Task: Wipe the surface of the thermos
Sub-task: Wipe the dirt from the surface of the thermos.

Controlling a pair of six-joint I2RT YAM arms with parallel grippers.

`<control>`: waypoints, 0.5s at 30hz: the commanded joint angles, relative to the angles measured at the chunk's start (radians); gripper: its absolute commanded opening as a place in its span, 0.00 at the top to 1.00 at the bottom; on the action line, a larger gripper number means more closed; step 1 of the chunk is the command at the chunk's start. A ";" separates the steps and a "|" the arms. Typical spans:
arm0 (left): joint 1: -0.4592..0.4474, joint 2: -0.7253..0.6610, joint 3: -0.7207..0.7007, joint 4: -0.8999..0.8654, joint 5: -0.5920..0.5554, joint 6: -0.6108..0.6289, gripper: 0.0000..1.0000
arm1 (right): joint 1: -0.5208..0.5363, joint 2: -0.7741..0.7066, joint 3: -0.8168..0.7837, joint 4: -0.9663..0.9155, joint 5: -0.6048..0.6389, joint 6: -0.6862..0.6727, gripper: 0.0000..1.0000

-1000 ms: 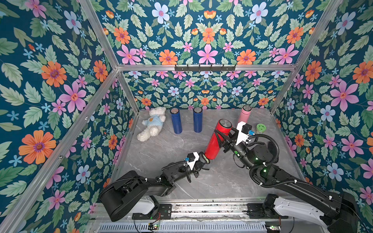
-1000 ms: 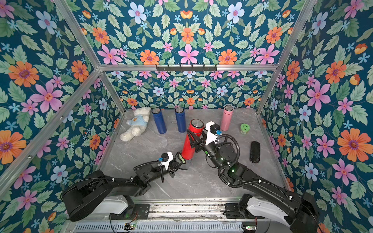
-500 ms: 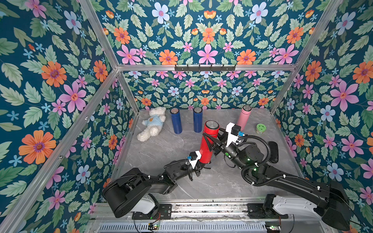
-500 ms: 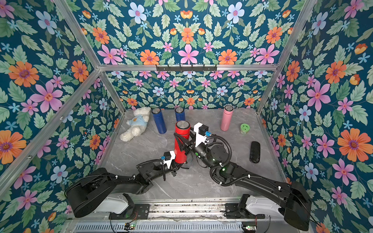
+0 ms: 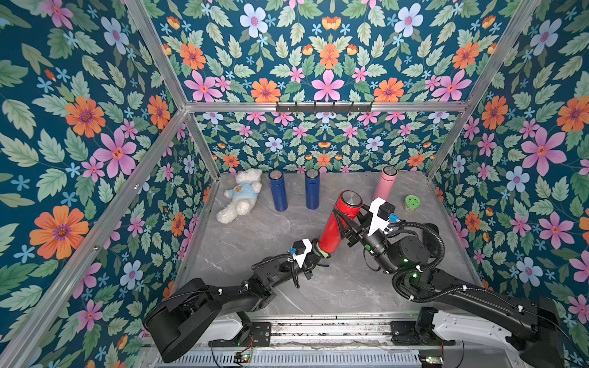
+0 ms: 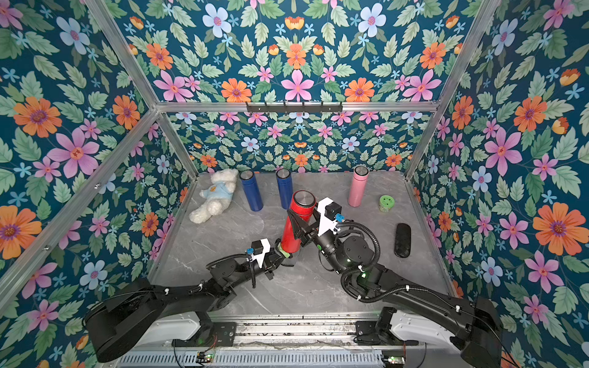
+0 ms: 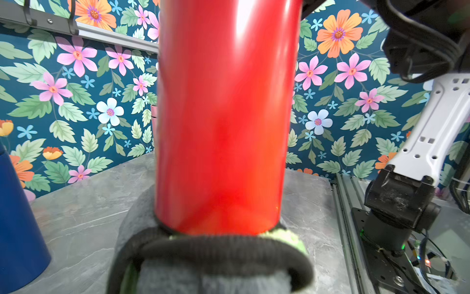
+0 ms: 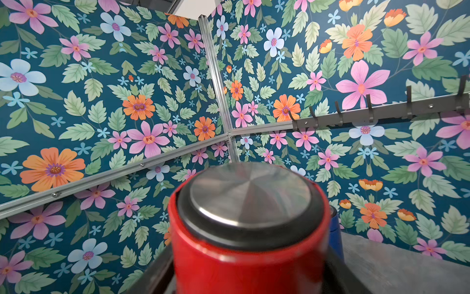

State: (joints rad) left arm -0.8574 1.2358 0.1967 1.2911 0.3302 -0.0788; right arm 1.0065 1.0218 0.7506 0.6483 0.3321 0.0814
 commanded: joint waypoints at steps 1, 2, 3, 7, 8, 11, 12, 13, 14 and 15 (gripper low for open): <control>-0.001 -0.037 0.010 0.216 -0.012 0.032 1.00 | -0.003 -0.004 -0.018 -0.216 0.067 -0.121 1.00; -0.001 -0.044 0.012 0.203 -0.016 0.037 1.00 | -0.002 -0.011 -0.022 -0.214 0.063 -0.119 1.00; 0.000 -0.051 0.012 0.188 -0.021 0.040 1.00 | -0.003 -0.018 -0.022 -0.212 0.057 -0.113 1.00; 0.000 -0.087 0.024 0.073 -0.075 0.067 1.00 | -0.001 -0.065 -0.030 -0.202 0.026 -0.091 1.00; -0.001 -0.098 0.035 0.018 -0.101 0.073 1.00 | -0.003 -0.078 -0.027 -0.205 0.021 -0.091 1.00; 0.000 -0.128 0.076 -0.162 -0.197 0.086 1.00 | -0.005 -0.114 -0.021 -0.212 0.021 -0.102 1.00; 0.000 -0.136 0.085 -0.203 -0.220 0.089 1.00 | -0.008 -0.122 -0.017 -0.214 0.022 -0.106 1.00; 0.000 -0.143 0.093 -0.246 -0.246 0.090 1.00 | -0.015 -0.128 -0.012 -0.220 0.022 -0.108 1.00; 0.000 -0.150 0.100 -0.284 -0.267 0.091 1.00 | -0.029 -0.133 -0.009 -0.221 0.016 -0.108 1.00; 0.000 -0.155 0.106 -0.316 -0.288 0.091 1.00 | -0.045 -0.135 -0.007 -0.226 0.004 -0.100 1.00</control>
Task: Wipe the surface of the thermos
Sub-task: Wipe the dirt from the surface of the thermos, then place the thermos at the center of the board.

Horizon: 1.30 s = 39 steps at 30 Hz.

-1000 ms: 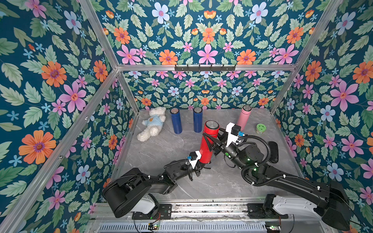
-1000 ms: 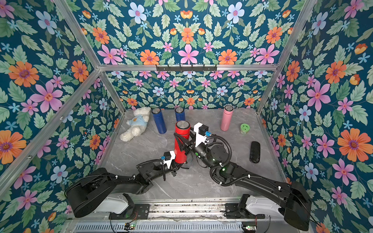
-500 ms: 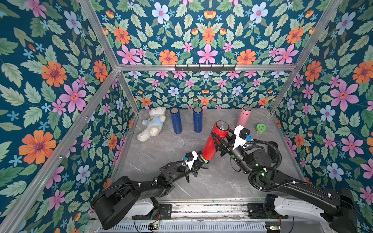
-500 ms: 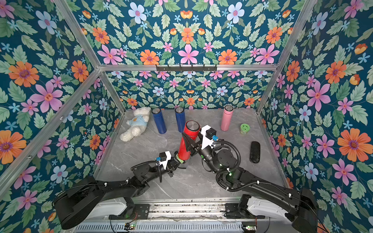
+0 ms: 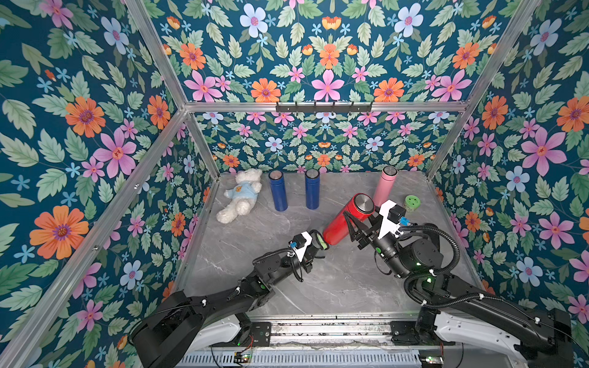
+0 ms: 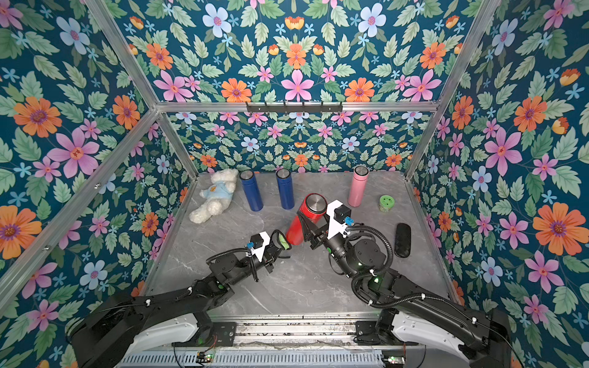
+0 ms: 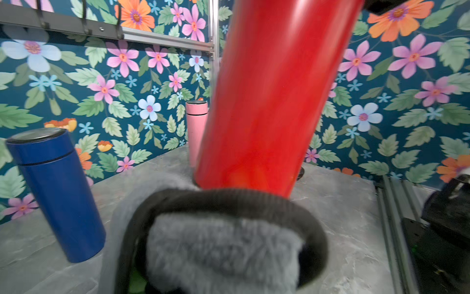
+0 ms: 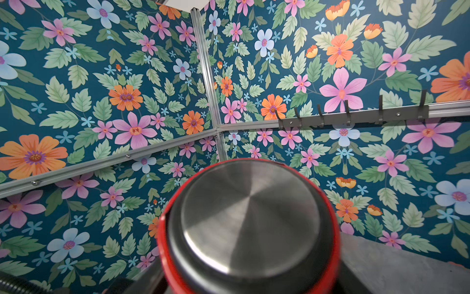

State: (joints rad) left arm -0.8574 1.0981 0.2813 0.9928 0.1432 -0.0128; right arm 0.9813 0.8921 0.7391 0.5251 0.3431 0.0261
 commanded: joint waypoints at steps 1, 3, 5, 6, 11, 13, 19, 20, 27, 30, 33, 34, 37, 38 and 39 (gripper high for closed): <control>0.000 -0.024 0.031 -0.059 -0.123 0.025 1.00 | -0.045 -0.007 0.004 -0.103 -0.030 -0.026 1.00; 0.000 -0.035 0.047 -0.132 -0.162 0.025 1.00 | -0.093 -0.006 0.008 -0.104 -0.069 0.008 1.00; 0.000 -0.045 0.068 -0.208 -0.207 0.022 1.00 | -0.133 0.012 0.012 -0.096 -0.087 0.013 1.00; 0.000 -0.051 0.077 -0.237 -0.220 0.022 1.00 | -0.146 0.026 0.017 -0.090 -0.089 0.011 1.00; 0.000 -0.069 0.142 -0.404 -0.304 0.008 1.00 | -0.245 0.129 0.032 -0.013 -0.145 0.024 1.00; 0.000 -0.068 0.174 -0.468 -0.328 -0.002 1.00 | -0.292 0.190 0.044 0.025 -0.174 0.036 1.00; 0.000 -0.071 0.211 -0.553 -0.366 -0.021 1.00 | -0.436 0.439 0.115 0.200 -0.248 0.091 1.00; 0.000 -0.074 0.212 -0.560 -0.375 -0.023 1.00 | -0.454 0.486 0.142 0.225 -0.252 0.091 1.00; 0.001 -0.076 0.239 -0.612 -0.411 -0.030 1.00 | -0.528 0.854 0.357 0.391 -0.224 0.058 1.00; 0.000 -0.075 0.254 -0.635 -0.425 -0.024 1.00 | -0.547 0.990 0.476 0.399 -0.204 0.026 1.00; 0.000 -0.081 0.260 -0.644 -0.435 -0.011 1.00 | -0.566 1.091 0.571 0.401 -0.183 0.005 1.00; 0.000 -0.081 0.263 -0.649 -0.439 -0.006 1.00 | -0.570 1.119 0.600 0.398 -0.178 -0.002 1.00; 0.000 -0.076 0.278 -0.675 -0.456 0.013 1.00 | -0.582 1.179 0.665 0.383 -0.171 -0.022 1.00; 0.001 -0.073 0.284 -0.684 -0.459 0.018 1.00 | -0.585 1.192 0.685 0.371 -0.166 -0.031 1.00; 0.003 -0.070 0.290 -0.690 -0.462 0.021 1.00 | -0.587 1.203 0.697 0.359 -0.159 -0.044 1.00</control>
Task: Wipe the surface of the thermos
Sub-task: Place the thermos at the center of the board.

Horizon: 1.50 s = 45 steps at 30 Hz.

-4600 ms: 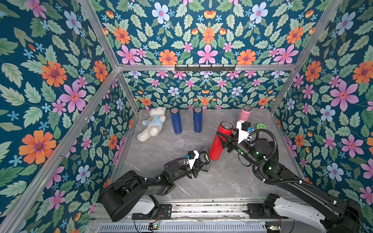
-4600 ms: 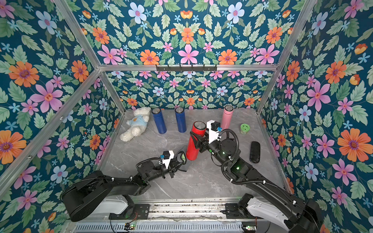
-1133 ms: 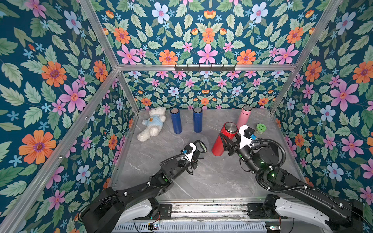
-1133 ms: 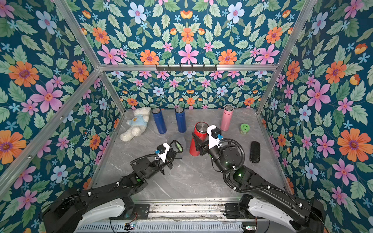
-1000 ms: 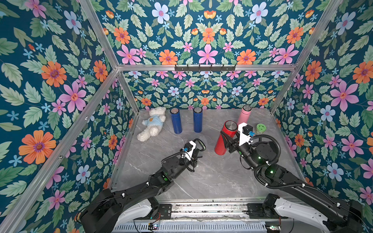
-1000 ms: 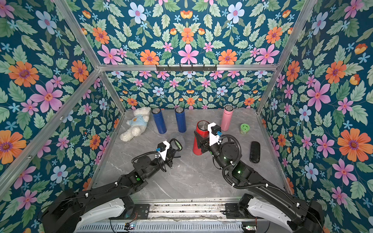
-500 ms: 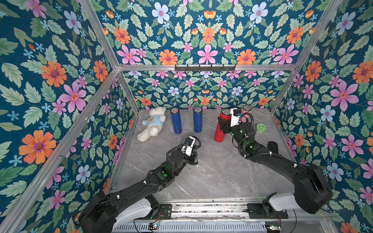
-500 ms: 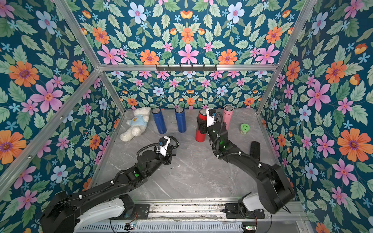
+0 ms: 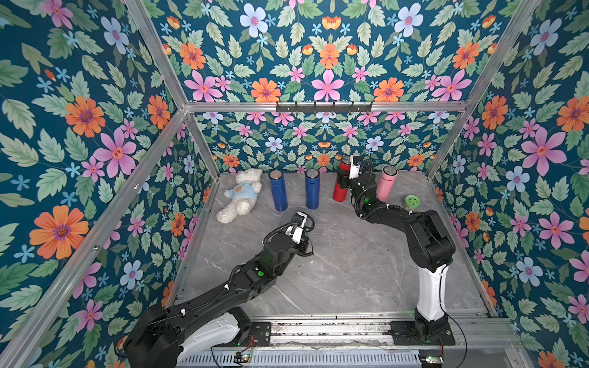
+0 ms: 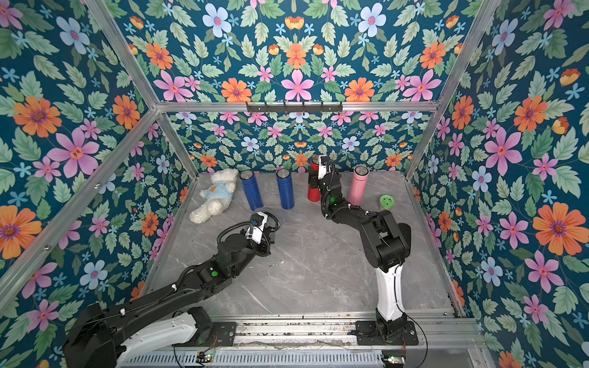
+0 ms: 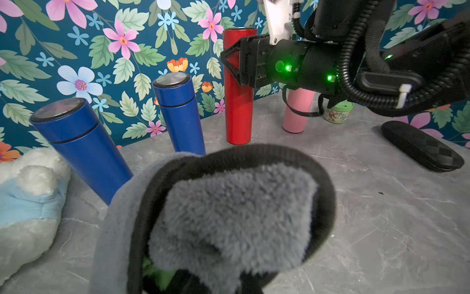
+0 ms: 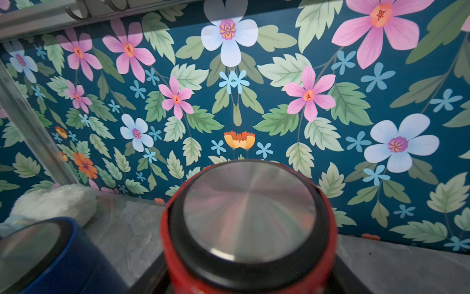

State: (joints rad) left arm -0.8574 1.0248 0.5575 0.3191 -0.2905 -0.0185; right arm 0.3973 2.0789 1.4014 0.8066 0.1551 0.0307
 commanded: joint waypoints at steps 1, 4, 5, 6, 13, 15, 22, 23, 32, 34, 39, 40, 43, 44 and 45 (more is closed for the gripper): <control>0.004 0.007 0.018 -0.021 -0.030 0.029 1.00 | -0.005 0.028 0.045 0.075 0.033 -0.064 1.00; 0.006 0.014 0.026 -0.024 -0.031 0.028 1.00 | -0.013 0.048 0.046 0.080 0.046 -0.080 1.00; 0.007 0.016 0.027 -0.021 -0.030 0.026 1.00 | -0.015 0.050 0.039 0.080 0.047 -0.081 1.00; 0.008 0.019 0.027 -0.019 -0.030 0.025 1.00 | -0.016 0.050 0.032 0.083 0.050 -0.082 1.00; 0.011 0.053 0.040 -0.009 -0.021 0.024 1.00 | -0.015 0.033 -0.025 0.091 0.063 -0.070 1.00; 0.010 0.057 0.045 -0.008 -0.014 0.024 1.00 | -0.015 0.028 -0.041 0.096 0.064 -0.061 0.97; 0.011 0.051 0.048 -0.015 -0.010 0.023 1.00 | -0.015 0.026 -0.082 0.109 0.067 -0.035 0.75; 0.012 0.049 0.047 -0.017 -0.013 0.022 1.00 | -0.016 0.023 -0.088 0.110 0.069 -0.030 0.71; 0.013 0.041 0.051 -0.024 -0.015 0.026 1.00 | -0.015 -0.003 -0.140 0.138 0.039 -0.005 0.47; 0.014 0.040 0.050 -0.024 -0.015 0.026 1.00 | -0.016 -0.004 -0.137 0.129 0.028 0.002 0.41; 0.014 0.030 0.047 -0.031 -0.019 0.027 1.00 | -0.015 -0.005 -0.138 0.128 0.021 0.009 0.01; 0.014 0.028 0.047 -0.032 -0.021 0.028 1.00 | -0.013 -0.006 -0.138 0.128 0.021 0.009 0.01; 0.013 0.020 0.045 -0.034 -0.023 0.031 1.00 | -0.009 -0.014 -0.147 0.138 0.024 0.006 0.01; 0.014 0.019 0.045 -0.034 -0.024 0.032 1.00 | -0.008 -0.018 -0.151 0.144 0.026 0.005 0.01; 0.014 0.019 0.044 -0.034 -0.025 0.032 1.00 | -0.007 -0.021 -0.153 0.144 0.025 0.003 0.01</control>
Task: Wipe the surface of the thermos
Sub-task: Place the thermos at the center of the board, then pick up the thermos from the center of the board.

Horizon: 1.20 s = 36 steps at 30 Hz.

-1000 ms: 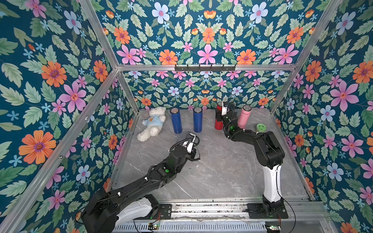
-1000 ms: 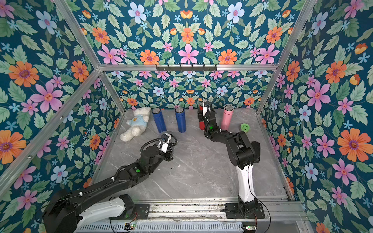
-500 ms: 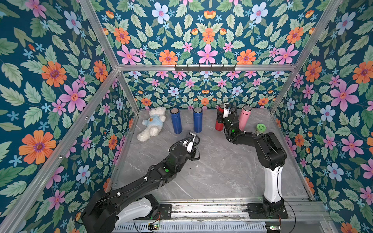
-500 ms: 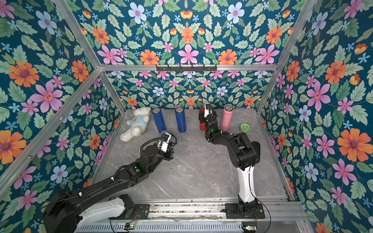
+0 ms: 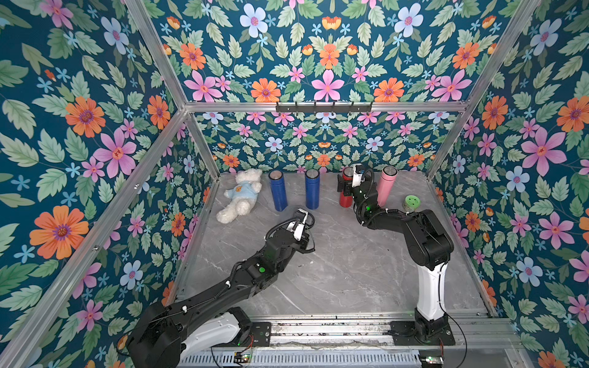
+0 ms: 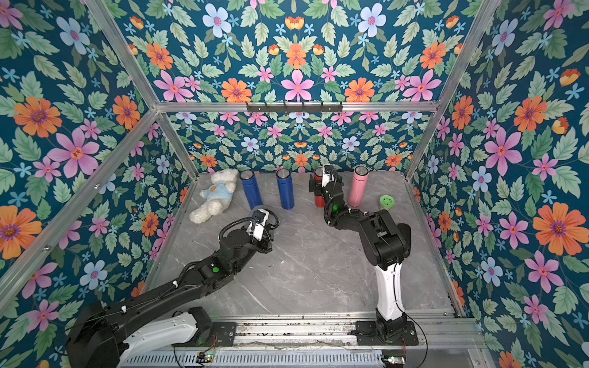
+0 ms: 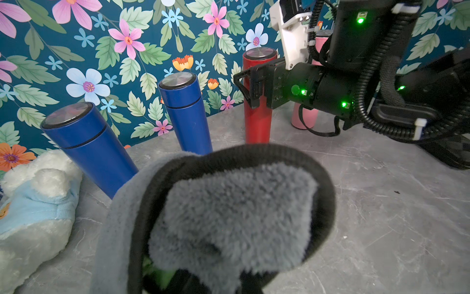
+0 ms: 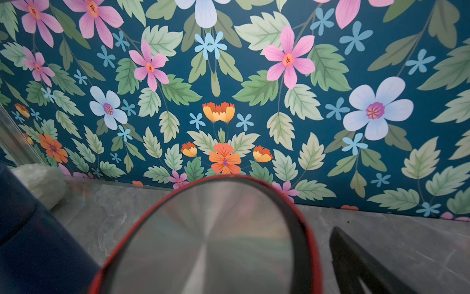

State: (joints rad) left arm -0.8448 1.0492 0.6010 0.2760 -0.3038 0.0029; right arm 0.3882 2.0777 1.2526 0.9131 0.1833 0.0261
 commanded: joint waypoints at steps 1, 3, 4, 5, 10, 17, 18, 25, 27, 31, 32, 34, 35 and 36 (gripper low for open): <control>0.001 -0.007 0.002 0.009 -0.012 0.012 1.00 | 0.004 -0.022 -0.006 0.038 -0.005 0.008 0.01; 0.003 -0.008 0.000 0.008 -0.014 0.011 1.00 | 0.006 -0.031 -0.011 0.038 -0.008 0.002 0.01; 0.001 -0.010 -0.001 0.008 -0.014 0.011 1.00 | 0.010 -0.036 -0.014 0.039 -0.008 -0.001 0.01; 0.002 -0.012 -0.001 0.008 -0.014 0.011 1.00 | 0.014 -0.041 -0.019 0.045 -0.008 -0.008 0.01; 0.003 -0.016 -0.004 0.006 -0.017 0.009 1.00 | 0.027 -0.074 -0.039 0.053 -0.005 -0.026 0.01; 0.003 -0.034 -0.012 0.000 -0.020 -0.001 1.00 | 0.030 -0.101 -0.038 0.018 -0.007 -0.037 0.26; 0.003 -0.038 -0.013 -0.001 -0.021 -0.001 1.00 | 0.030 -0.101 -0.037 0.014 -0.007 -0.038 0.29; 0.003 -0.059 -0.021 -0.012 -0.028 -0.001 1.00 | 0.030 -0.096 -0.036 0.013 0.002 -0.041 0.33; 0.003 -0.062 -0.022 -0.015 -0.028 -0.001 1.00 | 0.030 -0.099 -0.038 0.013 0.004 -0.043 0.32; 0.003 -0.068 -0.023 -0.017 -0.028 -0.003 1.00 | 0.030 -0.105 -0.041 0.013 0.011 -0.048 0.26; 0.003 -0.070 -0.023 -0.017 -0.030 -0.003 1.00 | 0.029 -0.106 -0.041 0.013 0.014 -0.053 0.25; 0.003 -0.071 -0.024 -0.017 -0.029 -0.003 1.00 | 0.029 -0.109 -0.041 0.016 0.018 -0.059 0.24; 0.003 -0.070 -0.024 -0.017 -0.029 -0.003 1.00 | 0.030 -0.111 -0.041 0.014 0.019 -0.063 0.23; 0.003 -0.070 -0.023 -0.017 -0.029 -0.003 1.00 | 0.029 -0.113 -0.039 0.013 0.021 -0.066 0.22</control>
State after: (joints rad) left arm -0.8440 0.9829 0.5781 0.2508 -0.3183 0.0017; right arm 0.4160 1.9797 1.2106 0.9039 0.1898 -0.0147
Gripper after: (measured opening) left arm 0.116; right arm 0.773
